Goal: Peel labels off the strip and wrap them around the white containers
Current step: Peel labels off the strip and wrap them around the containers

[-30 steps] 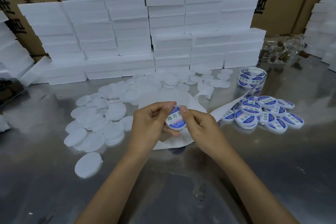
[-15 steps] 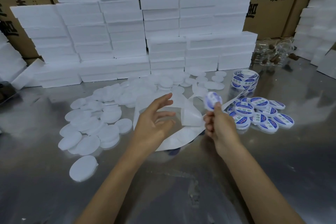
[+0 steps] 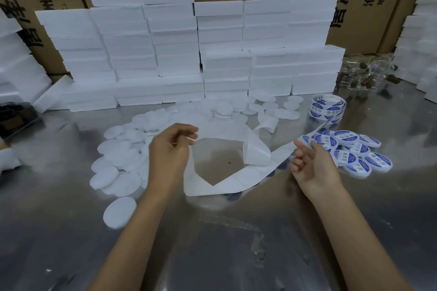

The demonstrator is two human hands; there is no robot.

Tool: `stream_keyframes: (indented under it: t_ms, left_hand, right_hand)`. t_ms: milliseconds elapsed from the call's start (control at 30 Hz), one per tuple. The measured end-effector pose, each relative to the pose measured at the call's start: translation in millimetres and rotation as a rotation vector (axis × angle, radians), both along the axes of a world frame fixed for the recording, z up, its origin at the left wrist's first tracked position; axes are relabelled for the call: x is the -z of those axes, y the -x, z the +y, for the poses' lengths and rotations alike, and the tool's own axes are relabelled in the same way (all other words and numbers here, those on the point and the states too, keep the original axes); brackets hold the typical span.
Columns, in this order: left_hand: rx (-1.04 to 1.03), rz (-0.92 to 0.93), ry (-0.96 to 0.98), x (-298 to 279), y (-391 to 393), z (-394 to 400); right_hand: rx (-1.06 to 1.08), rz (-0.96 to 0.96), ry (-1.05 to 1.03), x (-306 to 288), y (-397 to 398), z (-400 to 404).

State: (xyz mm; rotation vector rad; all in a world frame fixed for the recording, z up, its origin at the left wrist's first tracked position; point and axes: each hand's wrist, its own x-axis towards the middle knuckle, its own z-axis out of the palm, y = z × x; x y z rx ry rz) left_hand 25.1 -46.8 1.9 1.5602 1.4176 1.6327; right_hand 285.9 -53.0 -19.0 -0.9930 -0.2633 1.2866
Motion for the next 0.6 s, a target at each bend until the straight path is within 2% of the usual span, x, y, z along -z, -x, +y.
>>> stream_keyframes:
  t_ms: [67,133,233,333,500,600]
  left_hand:
    - [-0.156,0.249,0.073,4.0,27.8,9.9]
    - [-0.211,0.477,0.197,11.9,54.8,20.0]
    - [-0.107,0.655,0.413,24.1,75.1,30.2]
    - [-0.081,0.807,0.499,35.5,76.3,34.2]
    - [-0.102,0.781,0.493,40.5,76.9,35.7]
    - [-0.129,0.726,0.345,32.6,73.1,32.0]
  right_hand:
    - [-0.005,-0.017,0.009,-0.8,1.9,-0.5]
    - [0.007,-0.015,0.020,-0.6,2.5,-0.5]
    - [0.006,-0.028,0.029,1.2,2.5,0.4]
    - [-0.058,-0.088,0.039,3.5,3.0,2.1]
    - [-0.088,-0.205,0.028,5.8,9.3,2.7]
    - [-0.001,-0.440,0.029,-0.3,17.0,-0.1]
